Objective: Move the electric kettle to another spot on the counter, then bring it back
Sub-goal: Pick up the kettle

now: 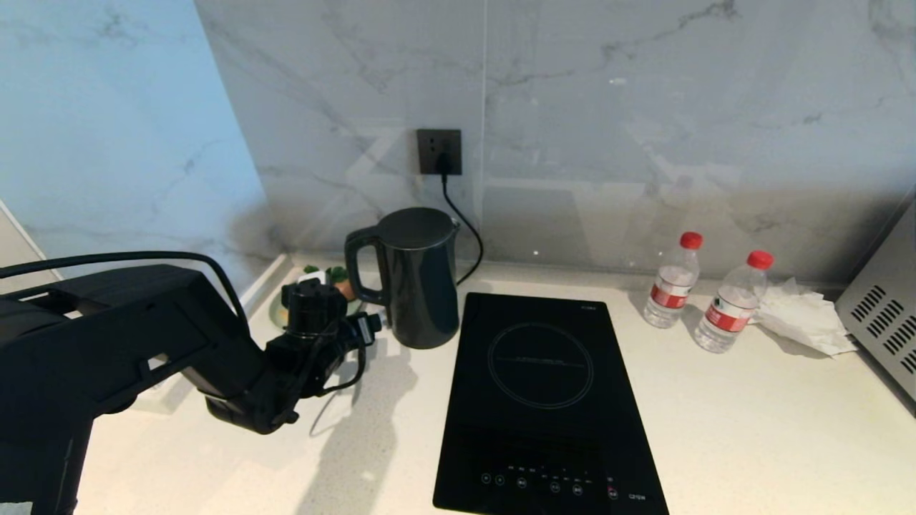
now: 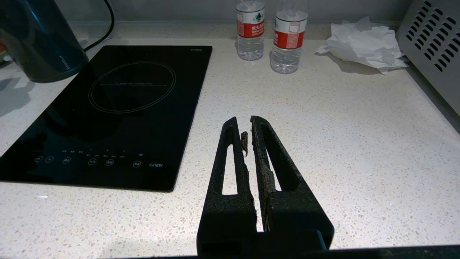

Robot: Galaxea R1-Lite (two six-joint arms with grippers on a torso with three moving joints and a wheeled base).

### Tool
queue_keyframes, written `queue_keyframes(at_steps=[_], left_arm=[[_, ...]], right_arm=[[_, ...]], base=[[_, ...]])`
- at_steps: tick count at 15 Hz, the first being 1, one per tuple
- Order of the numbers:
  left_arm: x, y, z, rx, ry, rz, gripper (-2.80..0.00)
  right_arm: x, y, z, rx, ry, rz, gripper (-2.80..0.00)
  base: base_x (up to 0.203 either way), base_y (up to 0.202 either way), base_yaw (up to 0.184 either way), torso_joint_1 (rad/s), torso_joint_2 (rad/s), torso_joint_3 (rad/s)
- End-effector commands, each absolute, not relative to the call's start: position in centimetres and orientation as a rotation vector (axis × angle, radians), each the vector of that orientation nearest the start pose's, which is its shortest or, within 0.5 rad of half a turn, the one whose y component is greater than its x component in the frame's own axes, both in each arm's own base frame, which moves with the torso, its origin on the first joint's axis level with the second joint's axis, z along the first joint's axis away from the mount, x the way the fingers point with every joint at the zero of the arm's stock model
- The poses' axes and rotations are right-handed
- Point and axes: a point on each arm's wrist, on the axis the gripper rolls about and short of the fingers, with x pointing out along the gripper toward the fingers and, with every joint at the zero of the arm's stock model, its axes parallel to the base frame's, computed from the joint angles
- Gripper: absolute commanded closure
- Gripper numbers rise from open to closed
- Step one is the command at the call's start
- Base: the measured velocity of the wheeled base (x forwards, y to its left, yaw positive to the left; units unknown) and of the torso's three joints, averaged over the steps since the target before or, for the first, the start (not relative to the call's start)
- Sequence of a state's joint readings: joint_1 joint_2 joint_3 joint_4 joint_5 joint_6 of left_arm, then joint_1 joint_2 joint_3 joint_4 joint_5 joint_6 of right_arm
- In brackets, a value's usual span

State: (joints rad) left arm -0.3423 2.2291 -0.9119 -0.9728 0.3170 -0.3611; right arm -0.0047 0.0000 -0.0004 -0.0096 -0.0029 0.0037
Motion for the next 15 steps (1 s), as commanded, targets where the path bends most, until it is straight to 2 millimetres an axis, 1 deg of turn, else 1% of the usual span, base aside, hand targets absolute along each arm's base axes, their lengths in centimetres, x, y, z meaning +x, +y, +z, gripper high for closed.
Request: queue_keyframes(at_steps=[1, 3, 7, 8, 13, 15], left_arm=[[37.7, -12.1, 5.3, -0.252, 0.318, 0.050, -2.80], [38.0, -11.5, 5.7, -0.257, 0.300, 0.064, -2.80], [38.2, -11.6, 7.9, -0.278, 0.240, 0.054, -2.80], [38.3, -11.6, 8.1, -0.280, 0.230, 0.057, -2.80], [39.3, -12.4, 8.6, -0.289, 0.199, 0.045, -2.80], [40.5, -12.6, 8.7, -0.289, 0.189, 0.066, -2.80]], right_arm=[[-2.3, 0.0, 7.7, 0.003, -0.011, -0.008, 0.00], [-2.3, 0.0, 7.7, 0.003, -0.011, -0.008, 0.00], [-2.3, 0.0, 7.7, 0.003, -0.012, -0.008, 0.00], [-2.3, 0.0, 7.7, 0.005, -0.012, -0.008, 0.00], [-2.3, 0.0, 7.7, 0.004, -0.012, -0.008, 0.00], [-2.3, 0.0, 7.7, 0.004, -0.011, -0.008, 0.00]], base=[[0.000, 0.000, 0.000, 0.000, 0.00, 0.000], [0.000, 0.000, 0.000, 0.000, 0.00, 0.000], [0.000, 0.000, 0.000, 0.000, 0.00, 0.000], [0.000, 0.000, 0.000, 0.000, 0.00, 0.000], [0.000, 0.000, 0.000, 0.000, 0.00, 0.000], [0.000, 0.000, 0.000, 0.000, 0.00, 0.000]])
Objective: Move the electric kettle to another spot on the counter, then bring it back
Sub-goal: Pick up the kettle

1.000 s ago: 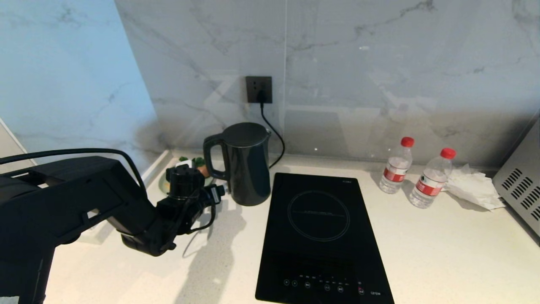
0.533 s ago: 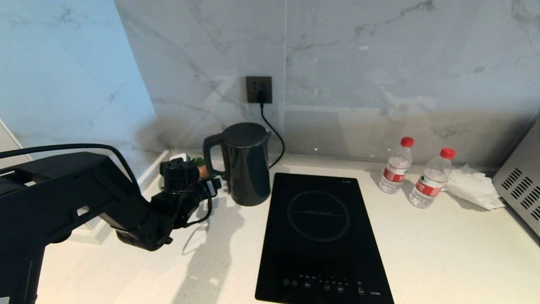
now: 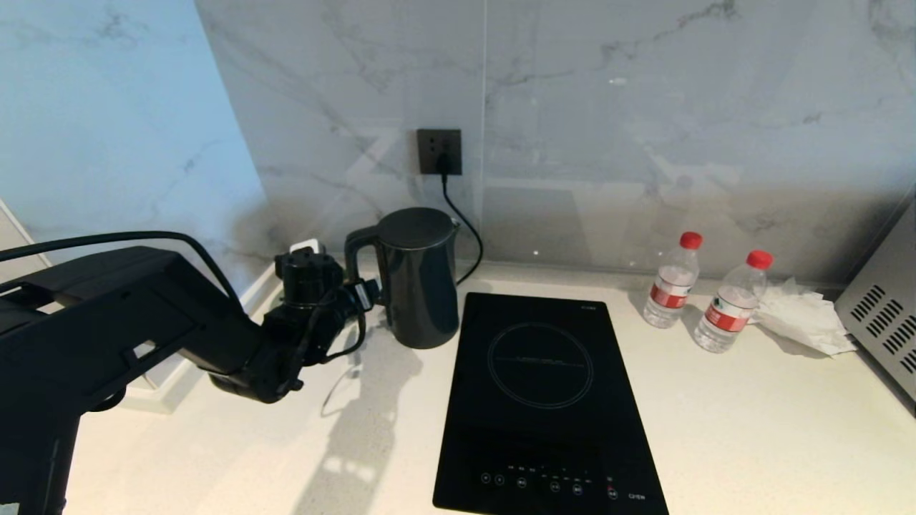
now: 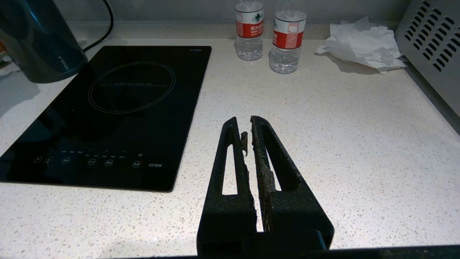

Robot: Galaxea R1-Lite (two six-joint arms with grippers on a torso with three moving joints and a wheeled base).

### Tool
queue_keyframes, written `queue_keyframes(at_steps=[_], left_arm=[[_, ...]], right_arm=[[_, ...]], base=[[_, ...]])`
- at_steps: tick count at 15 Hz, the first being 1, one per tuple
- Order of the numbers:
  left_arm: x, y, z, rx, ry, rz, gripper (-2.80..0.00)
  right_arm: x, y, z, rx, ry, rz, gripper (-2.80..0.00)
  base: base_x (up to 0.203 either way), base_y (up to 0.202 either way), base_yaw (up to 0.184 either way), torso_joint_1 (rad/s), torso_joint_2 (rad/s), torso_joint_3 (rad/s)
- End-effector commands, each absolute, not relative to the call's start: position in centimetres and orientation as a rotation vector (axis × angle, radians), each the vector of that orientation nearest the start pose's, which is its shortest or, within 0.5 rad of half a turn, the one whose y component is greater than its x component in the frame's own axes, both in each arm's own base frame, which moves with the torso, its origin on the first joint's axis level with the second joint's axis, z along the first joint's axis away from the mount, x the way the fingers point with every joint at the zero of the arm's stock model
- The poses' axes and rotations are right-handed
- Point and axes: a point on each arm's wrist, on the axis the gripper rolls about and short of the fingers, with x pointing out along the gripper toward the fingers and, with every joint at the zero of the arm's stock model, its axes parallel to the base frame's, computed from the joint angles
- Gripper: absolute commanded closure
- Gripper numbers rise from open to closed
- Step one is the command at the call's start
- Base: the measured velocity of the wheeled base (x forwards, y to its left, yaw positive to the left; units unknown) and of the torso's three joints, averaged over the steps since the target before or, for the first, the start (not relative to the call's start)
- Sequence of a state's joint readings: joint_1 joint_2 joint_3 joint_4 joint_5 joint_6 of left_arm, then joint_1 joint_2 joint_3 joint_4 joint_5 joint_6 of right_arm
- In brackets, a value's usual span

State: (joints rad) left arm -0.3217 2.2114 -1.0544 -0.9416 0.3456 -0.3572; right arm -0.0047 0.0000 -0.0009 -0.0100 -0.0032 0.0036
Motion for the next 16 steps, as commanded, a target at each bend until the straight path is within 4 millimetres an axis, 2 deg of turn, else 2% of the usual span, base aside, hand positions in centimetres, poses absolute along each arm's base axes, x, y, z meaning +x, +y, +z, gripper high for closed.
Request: queue_keyframes(at_steps=[1, 11, 16], left_arm=[[40.9, -12.7, 8.8, -0.287, 0.187, 0.082, -2.80], [43.8, -14.1, 9.9, -0.249, 0.099, 0.131, -2.80], [45.0, -14.2, 9.8, -0.252, 0.071, 0.146, -2.80]], right_arm=[[-2.3, 0.0, 7.7, 0.003, -0.012, -0.008, 0.00], [-2.3, 0.0, 7.7, 0.004, -0.011, -0.008, 0.00], [-2.3, 0.0, 7.6, 0.003, -0.010, -0.008, 0.00]], base=[[0.000, 0.000, 0.000, 0.000, 0.00, 0.000], [0.000, 0.000, 0.000, 0.000, 0.00, 0.000], [0.000, 0.000, 0.000, 0.000, 0.00, 0.000]])
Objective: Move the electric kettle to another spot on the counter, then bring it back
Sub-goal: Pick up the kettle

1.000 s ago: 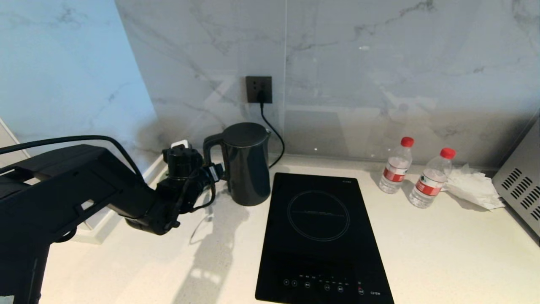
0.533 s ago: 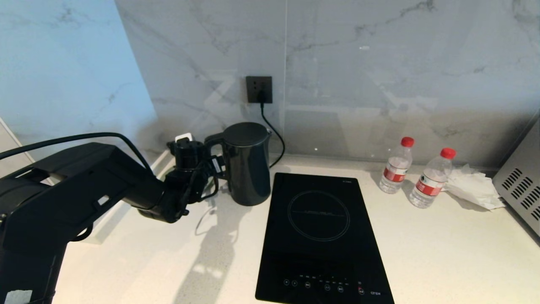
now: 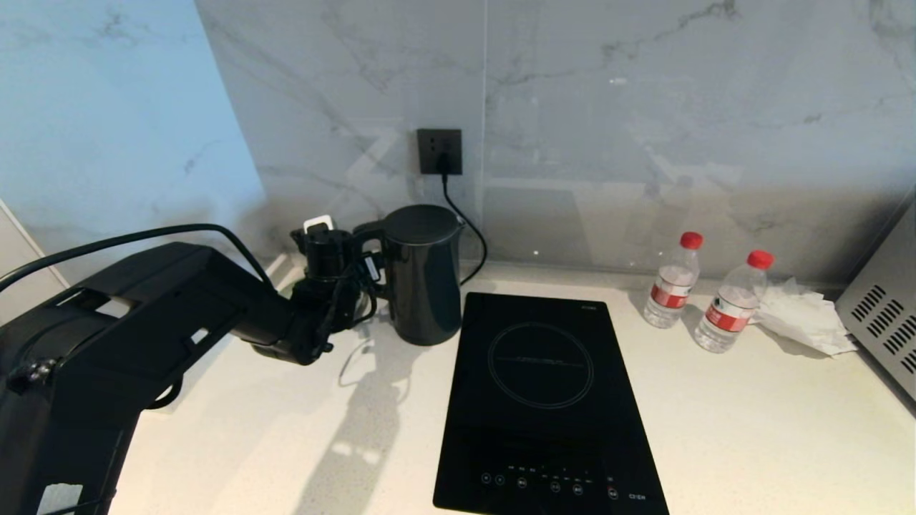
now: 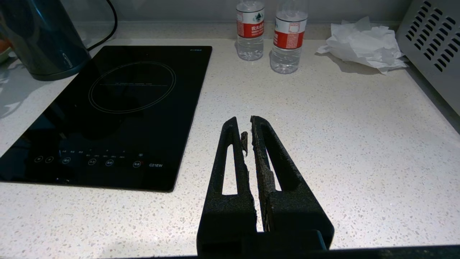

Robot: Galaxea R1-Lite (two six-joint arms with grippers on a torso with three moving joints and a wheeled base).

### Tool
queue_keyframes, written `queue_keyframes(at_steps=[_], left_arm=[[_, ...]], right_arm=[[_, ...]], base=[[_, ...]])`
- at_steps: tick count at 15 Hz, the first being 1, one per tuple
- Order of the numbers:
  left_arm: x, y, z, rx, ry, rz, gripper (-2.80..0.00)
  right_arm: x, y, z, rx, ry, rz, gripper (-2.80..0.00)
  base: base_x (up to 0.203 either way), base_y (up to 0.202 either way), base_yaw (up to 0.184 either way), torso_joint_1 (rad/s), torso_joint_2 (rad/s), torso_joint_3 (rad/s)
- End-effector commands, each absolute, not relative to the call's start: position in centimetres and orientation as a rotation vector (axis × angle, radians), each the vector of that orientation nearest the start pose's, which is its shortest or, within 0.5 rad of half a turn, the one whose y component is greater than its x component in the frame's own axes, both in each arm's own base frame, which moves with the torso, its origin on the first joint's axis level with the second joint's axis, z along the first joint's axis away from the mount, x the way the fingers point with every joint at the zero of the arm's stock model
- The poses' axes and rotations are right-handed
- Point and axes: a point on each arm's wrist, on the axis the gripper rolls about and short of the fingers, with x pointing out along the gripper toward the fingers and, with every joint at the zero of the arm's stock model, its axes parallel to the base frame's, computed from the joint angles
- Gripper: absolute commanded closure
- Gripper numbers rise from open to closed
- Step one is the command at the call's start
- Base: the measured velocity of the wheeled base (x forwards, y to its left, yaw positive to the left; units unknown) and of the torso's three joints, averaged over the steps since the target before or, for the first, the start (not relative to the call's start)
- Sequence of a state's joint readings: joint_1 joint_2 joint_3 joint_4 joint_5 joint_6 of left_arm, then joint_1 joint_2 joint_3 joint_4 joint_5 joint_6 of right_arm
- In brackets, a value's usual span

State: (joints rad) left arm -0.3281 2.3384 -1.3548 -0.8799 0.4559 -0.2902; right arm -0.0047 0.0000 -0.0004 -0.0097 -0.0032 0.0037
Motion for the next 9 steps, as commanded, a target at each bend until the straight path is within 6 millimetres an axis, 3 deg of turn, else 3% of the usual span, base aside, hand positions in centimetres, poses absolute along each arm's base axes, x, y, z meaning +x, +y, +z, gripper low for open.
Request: queue_keyframes(at_steps=[1, 5, 9], left_arm=[[45.4, -14.2, 9.6, -0.241, 0.067, 0.151, -2.80], [46.6, -14.0, 8.7, -0.179, 0.050, 0.214, -2.80], [47.4, -13.0, 9.7, -0.192, 0.011, 0.244, -2.80]], right_arm=[[-2.3, 0.0, 7.7, 0.003, -0.011, -0.008, 0.00], [-2.3, 0.0, 7.6, 0.003, -0.009, -0.007, 0.00], [-2.3, 0.0, 7.7, 0.004, -0.011, -0.008, 0.00]], base=[[0.000, 0.000, 0.000, 0.000, 0.00, 0.000], [0.000, 0.000, 0.000, 0.000, 0.00, 0.000], [0.000, 0.000, 0.000, 0.000, 0.00, 0.000]])
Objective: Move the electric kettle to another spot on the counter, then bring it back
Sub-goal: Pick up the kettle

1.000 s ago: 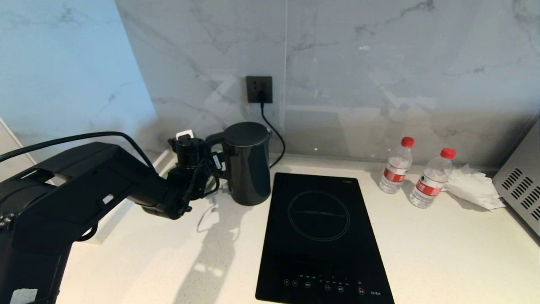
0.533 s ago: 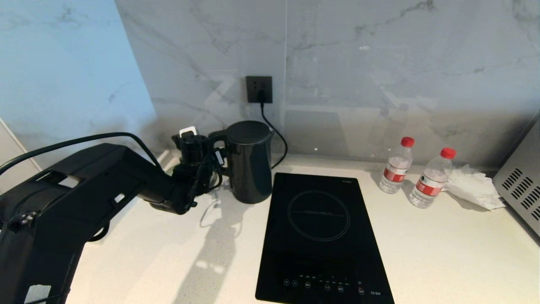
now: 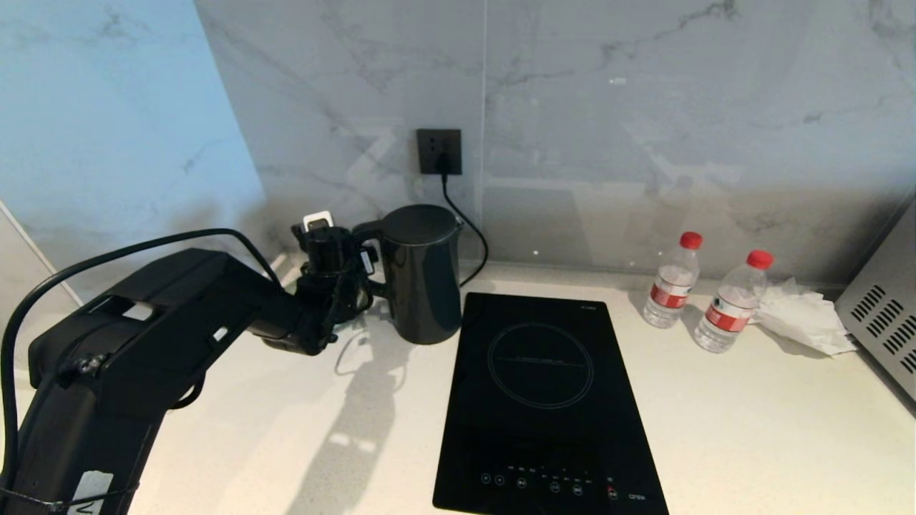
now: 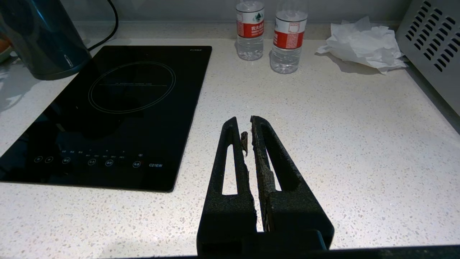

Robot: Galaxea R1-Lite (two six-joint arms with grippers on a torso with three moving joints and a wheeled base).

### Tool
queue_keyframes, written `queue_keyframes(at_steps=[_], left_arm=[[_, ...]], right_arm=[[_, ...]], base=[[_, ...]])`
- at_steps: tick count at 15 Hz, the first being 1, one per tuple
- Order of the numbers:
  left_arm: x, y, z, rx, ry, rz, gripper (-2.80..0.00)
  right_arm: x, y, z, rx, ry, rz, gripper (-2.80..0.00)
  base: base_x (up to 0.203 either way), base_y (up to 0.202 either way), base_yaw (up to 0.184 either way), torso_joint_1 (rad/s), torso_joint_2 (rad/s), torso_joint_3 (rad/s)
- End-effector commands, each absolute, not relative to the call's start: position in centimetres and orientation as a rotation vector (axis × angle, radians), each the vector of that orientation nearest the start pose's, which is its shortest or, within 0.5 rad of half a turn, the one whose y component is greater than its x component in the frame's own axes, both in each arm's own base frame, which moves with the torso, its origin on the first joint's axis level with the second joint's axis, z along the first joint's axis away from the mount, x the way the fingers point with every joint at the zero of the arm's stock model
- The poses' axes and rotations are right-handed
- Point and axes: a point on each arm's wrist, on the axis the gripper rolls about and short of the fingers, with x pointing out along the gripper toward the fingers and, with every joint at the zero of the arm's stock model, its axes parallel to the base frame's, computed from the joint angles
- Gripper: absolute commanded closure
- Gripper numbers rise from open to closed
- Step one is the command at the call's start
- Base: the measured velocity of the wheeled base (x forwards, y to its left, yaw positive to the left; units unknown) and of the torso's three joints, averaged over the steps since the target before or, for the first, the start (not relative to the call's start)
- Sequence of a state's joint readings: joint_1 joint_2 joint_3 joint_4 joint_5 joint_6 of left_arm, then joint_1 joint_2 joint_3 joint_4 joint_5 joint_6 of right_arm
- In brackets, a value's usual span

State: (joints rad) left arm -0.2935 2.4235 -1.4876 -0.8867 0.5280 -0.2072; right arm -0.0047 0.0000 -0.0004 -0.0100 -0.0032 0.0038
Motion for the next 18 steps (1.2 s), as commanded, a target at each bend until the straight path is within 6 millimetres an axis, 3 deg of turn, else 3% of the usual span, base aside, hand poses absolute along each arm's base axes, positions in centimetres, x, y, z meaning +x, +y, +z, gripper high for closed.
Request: queue_keyframes(at_steps=[1, 6, 7, 18], left_arm=[[47.38, -13.03, 10.01, -0.195, 0.003, 0.243, -2.80], [47.17, -13.74, 10.07, -0.195, 0.004, 0.229, -2.80], [47.15, -13.90, 9.96, -0.195, 0.006, 0.226, 0.00], [47.05, -13.85, 10.40, -0.200, -0.004, 0.231, 0.00]], right_arm=[[-2.28, 0.00, 7.65, 0.003, -0.009, -0.008, 0.00], [-2.28, 0.00, 7.67, 0.003, -0.011, -0.008, 0.00], [-2.28, 0.00, 7.65, 0.003, -0.010, -0.008, 0.00], [-2.28, 0.00, 7.64, 0.003, -0.009, -0.008, 0.00]], base=[[0.000, 0.000, 0.000, 0.000, 0.00, 0.000], [0.000, 0.000, 0.000, 0.000, 0.00, 0.000], [0.000, 0.000, 0.000, 0.000, 0.00, 0.000], [0.000, 0.000, 0.000, 0.000, 0.00, 0.000]])
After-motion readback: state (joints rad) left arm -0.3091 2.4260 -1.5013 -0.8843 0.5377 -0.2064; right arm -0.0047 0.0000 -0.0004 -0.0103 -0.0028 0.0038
